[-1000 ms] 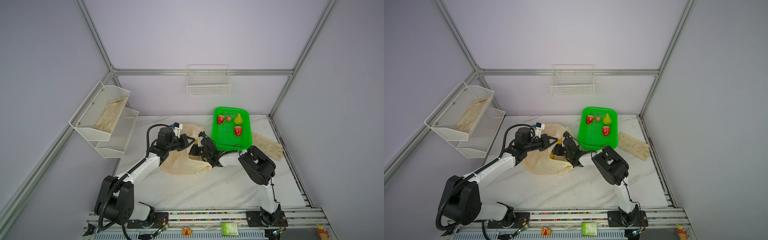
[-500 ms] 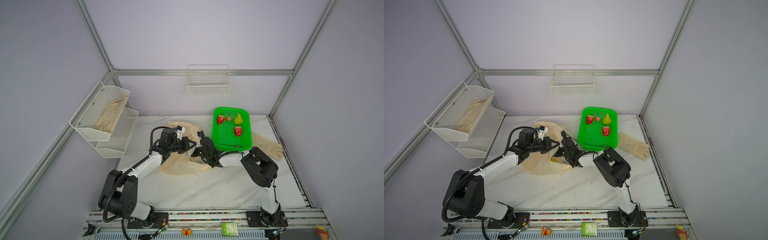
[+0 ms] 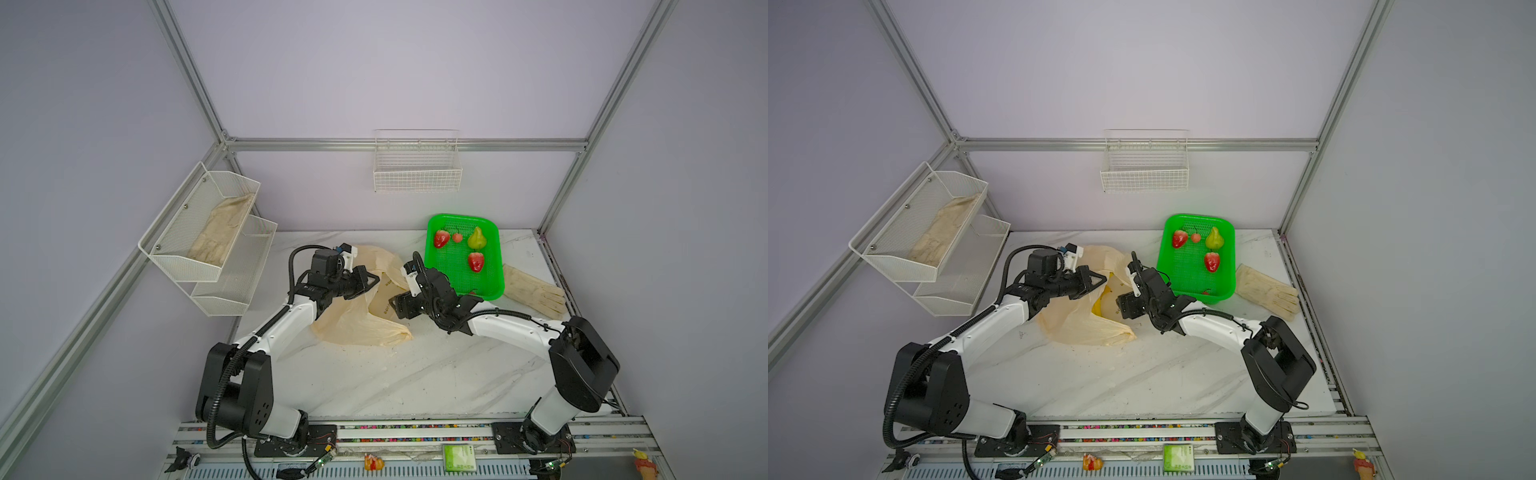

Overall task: Place the fake fruits into the plastic bag and tie a complex knot
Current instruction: 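Open the right gripper and withdraw it from the bag toward the basket, then grasp the red apple in the green basket with the right gripper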

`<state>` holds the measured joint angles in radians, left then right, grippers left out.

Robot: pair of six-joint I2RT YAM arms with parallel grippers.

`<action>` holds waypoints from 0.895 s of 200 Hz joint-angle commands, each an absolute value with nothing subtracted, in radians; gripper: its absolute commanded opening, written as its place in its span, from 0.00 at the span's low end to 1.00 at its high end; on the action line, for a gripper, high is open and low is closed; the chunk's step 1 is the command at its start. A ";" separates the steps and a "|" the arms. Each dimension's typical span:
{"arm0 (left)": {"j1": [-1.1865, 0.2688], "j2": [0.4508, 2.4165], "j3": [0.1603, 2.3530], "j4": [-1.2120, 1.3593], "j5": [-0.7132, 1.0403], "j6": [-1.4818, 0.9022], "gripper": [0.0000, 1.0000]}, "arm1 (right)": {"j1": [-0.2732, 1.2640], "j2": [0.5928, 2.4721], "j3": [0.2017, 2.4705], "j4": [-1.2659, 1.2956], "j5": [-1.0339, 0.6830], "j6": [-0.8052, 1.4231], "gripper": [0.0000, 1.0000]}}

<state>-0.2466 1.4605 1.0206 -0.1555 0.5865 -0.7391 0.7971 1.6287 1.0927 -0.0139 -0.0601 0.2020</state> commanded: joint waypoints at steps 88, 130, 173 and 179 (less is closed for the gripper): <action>-0.230 1.423 1.105 -0.138 0.572 -0.783 0.00 | 0.459 1.367 1.174 -0.161 -0.068 0.139 0.80; -0.230 1.422 1.088 -0.117 0.585 -0.777 0.00 | 0.358 1.664 1.369 -0.196 0.316 0.023 0.84; -0.230 1.386 1.082 -0.113 0.578 -0.759 0.00 | 0.302 1.937 1.573 -0.272 0.388 -0.058 0.88; -0.230 1.387 1.080 -0.112 0.578 -0.758 0.00 | 0.298 1.972 1.598 -0.279 0.397 -0.071 0.89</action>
